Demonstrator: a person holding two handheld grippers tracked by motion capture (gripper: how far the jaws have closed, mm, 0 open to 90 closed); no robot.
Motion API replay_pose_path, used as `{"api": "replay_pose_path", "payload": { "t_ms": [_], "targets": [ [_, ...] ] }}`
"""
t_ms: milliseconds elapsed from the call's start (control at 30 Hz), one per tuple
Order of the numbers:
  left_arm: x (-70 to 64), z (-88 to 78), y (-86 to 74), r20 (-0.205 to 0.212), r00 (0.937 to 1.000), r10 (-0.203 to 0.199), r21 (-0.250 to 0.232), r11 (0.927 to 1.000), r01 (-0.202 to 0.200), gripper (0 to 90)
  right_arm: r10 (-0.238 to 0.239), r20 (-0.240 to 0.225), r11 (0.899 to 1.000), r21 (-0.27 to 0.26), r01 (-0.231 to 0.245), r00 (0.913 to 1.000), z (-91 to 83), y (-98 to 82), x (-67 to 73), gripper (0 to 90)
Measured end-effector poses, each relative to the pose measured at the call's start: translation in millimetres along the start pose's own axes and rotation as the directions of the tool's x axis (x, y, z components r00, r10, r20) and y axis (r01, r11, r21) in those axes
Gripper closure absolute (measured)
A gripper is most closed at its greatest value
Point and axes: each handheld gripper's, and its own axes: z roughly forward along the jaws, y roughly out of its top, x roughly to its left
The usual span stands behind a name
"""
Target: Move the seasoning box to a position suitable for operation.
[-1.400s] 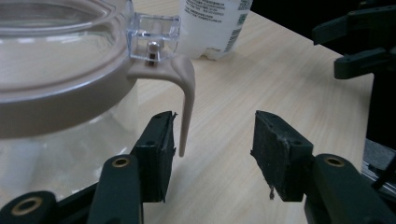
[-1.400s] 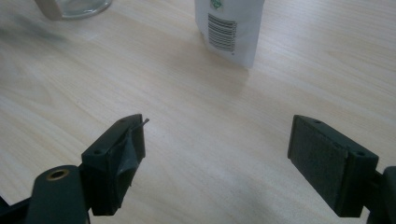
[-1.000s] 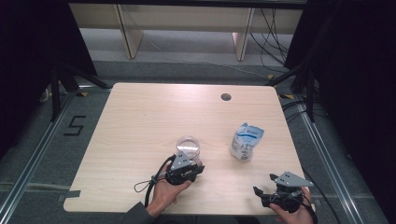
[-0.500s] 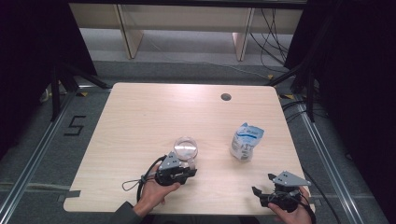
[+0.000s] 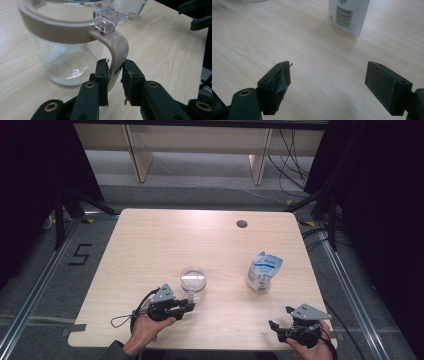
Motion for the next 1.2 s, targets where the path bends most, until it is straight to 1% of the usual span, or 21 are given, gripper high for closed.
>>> {"api": "replay_pose_path", "payload": {
  "t_ms": [33, 267, 367, 400, 500, 533, 600, 633, 667, 700, 733, 767, 833, 900, 933, 967, 1000, 1033, 1100, 1167, 1200],
  "targets": [
    [0.0, 0.0, 0.0, 0.000, 1.0000, 0.000, 0.000, 1.0000, 0.000, 73.8, 0.000, 0.000, 1.000, 0.000, 0.000, 1.0000, 0.0, 0.0, 0.0, 21.3],
    [10.9, -13.2, -3.7, -0.094, 0.9950, -0.033, -0.011, 0.9994, 0.032, 71.0, 0.002, -0.007, 1.000, 0.003, -0.002, 1.0000, 1.8, 0.3, -0.1, 21.4],
    [14.2, -16.3, -4.7, -0.112, 0.9931, -0.035, -0.016, 0.9993, 0.033, 70.4, 0.001, -0.007, 1.000, 0.008, -0.001, 1.0000, 1.9, 1.2, 0.5, 21.4],
    [16.5, -20.0, -5.7, -0.144, 0.9884, -0.050, -0.013, 0.9987, 0.049, 70.3, 0.004, -0.009, 1.000, 0.014, -0.003, 1.0000, 2.4, 2.5, 2.0, 21.4],
    [18.6, -20.8, -6.1, -0.165, 0.9842, -0.064, -0.034, 0.9977, 0.059, 67.1, 0.023, -0.011, 1.000, 0.021, -0.023, 0.9997, 3.4, 3.3, 4.9, 21.5],
    [19.6, -21.6, -5.2, -0.200, 0.9777, -0.064, -0.029, 0.9978, 0.059, 65.2, 0.005, -0.020, 1.000, 0.030, -0.004, 0.9998, 4.7, 4.6, 3.8, 21.5],
    [20.2, -20.7, -4.6, -0.208, 0.9760, -0.065, -0.033, 0.9977, 0.060, 58.1, 0.004, -0.016, 1.000, 0.024, -0.003, 0.9999, 5.4, 5.5, 5.2, 21.5],
    [19.6, -19.2, -3.7, -0.219, 0.9734, -0.069, -0.040, 0.9973, 0.062, 58.1, 0.004, -0.016, 1.000, 0.024, -0.003, 0.9999, 5.4, 5.5, 5.2, 21.5],
    [17.8, -16.3, -0.6, -0.225, 0.9735, -0.042, -0.029, 0.9989, 0.036, 55.3, -0.008, -0.032, 1.000, 0.025, 0.009, 0.9995, 6.6, 5.4, 4.0, 21.6],
    [17.8, -16.3, -0.6, -0.225, 0.9735, -0.042, -0.029, 0.9989, 0.036, 54.0, -0.008, -0.032, 1.000, 0.025, 0.009, 0.9995, 6.6, 5.4, 4.0, 21.6],
    [16.6, -15.5, 1.3, -0.235, 0.9718, -0.023, -0.026, 0.9995, 0.017, 54.0, 0.008, -0.028, 0.999, 0.034, -0.007, 0.9996, 6.1, 5.0, 5.7, 21.6],
    [15.6, -14.3, 3.1, -0.241, 0.9704, -0.014, -0.028, 0.9996, 0.007, 53.6, -0.022, -0.023, 0.999, 0.024, 0.022, 0.9995, 6.3, 5.2, 3.6, 21.6],
    [16.4, -13.5, 6.6, -0.241, 0.9702, 0.021, -0.020, 0.9994, -0.027, 57.4, -0.030, -0.010, 1.000, 0.009, 0.030, 0.9995, 6.2, 5.5, 2.9, 21.6],
    [18.9, -11.9, 8.8, -0.236, 0.9711, 0.039, -0.021, 0.9988, -0.045, 66.7, -0.033, -0.010, 0.999, 0.016, 0.033, 0.9994, 6.1, 5.4, 2.9, 21.6],
    [19.4, -11.0, 9.7, -0.237, 0.9693, 0.064, -0.016, 0.9974, -0.070, 71.6, -0.029, -0.018, 0.999, 0.015, 0.030, 0.9994, 6.8, 4.8, 3.6, 21.7],
    [19.4, -11.0, 9.7, -0.237, 0.9693, 0.064, -0.016, 0.9974, -0.070, 72.1, -0.027, -0.022, 0.999, 0.017, 0.027, 0.9994, 6.8, 4.9, 3.9, 21.8],
    [19.1, -11.4, 11.3, -0.225, 0.9696, 0.096, 0.005, 0.9953, -0.097, 72.3, -0.021, -0.035, 1.000, 0.020, 0.022, 0.9992, 6.8, 5.1, 3.9, 21.8],
    [19.1, -11.4, 11.3, -0.225, 0.9696, 0.096, 0.005, 0.9953, -0.097, 72.4, -0.021, -0.035, 1.000, 0.020, 0.022, 0.9992, 6.8, 5.1, 3.9, 21.8],
    [20.2, -10.7, 11.7, -0.199, 0.9749, 0.100, 0.001, 0.9948, -0.102, 72.6, -0.031, -0.019, 0.999, 0.018, 0.031, 0.9993, 6.4, 5.0, 3.3, 21.9],
    [20.9, -10.7, 11.4, -0.184, 0.9772, 0.106, -0.002, 0.9941, -0.108, 72.8, -0.004, -0.018, 1.000, 0.022, 0.005, 0.9998, 5.7, 4.6, 5.3, 21.9],
    [21.6, -10.6, 10.8, -0.169, 0.9798, 0.107, -0.009, 0.9939, -0.110, 72.8, -0.022, -0.024, 1.000, 0.017, 0.023, 0.9995, 5.9, 5.0, 3.5, 22.0]
  ]
}}
